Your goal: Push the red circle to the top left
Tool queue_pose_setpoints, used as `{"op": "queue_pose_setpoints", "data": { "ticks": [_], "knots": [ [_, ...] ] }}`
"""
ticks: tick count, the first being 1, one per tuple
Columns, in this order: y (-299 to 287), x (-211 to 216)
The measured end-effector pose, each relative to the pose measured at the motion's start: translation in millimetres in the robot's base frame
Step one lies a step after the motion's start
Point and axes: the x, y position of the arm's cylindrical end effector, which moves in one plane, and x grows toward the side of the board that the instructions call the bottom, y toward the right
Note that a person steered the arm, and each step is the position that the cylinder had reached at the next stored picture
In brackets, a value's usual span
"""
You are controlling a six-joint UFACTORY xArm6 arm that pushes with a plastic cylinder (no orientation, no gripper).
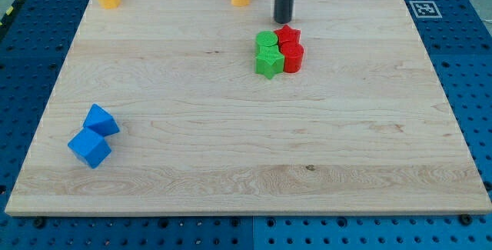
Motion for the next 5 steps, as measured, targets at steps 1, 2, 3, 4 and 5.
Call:
{"op": "queue_pose_setpoints", "data": {
  "ticks": [1,2,3,4,5],
  "knots": [
    [-9,2],
    [-14,2],
    [-15,2],
    [-36,3],
    [-55,11]
  ]
}}
